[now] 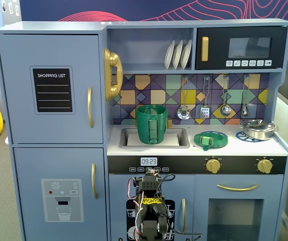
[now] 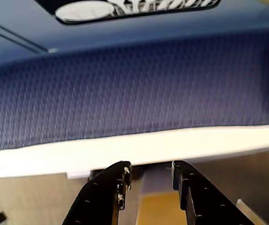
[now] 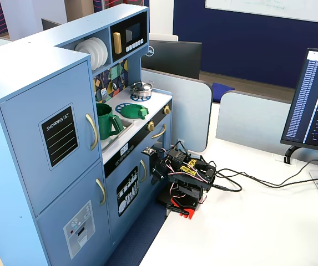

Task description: Take off the lid from the green recipient and place it on the counter

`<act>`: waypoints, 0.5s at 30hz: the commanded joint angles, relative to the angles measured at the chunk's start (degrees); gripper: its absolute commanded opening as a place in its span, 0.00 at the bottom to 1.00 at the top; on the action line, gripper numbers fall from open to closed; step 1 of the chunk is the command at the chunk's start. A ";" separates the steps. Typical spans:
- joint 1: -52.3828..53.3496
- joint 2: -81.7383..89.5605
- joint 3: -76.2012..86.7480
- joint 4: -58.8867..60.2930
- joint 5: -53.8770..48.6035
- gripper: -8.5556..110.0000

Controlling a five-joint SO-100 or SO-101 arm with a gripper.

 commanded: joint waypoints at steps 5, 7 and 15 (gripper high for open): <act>2.46 -0.44 -0.35 10.63 1.93 0.07; 2.29 -0.44 -0.35 10.72 0.88 0.07; 2.64 -0.44 -0.35 10.81 0.70 0.07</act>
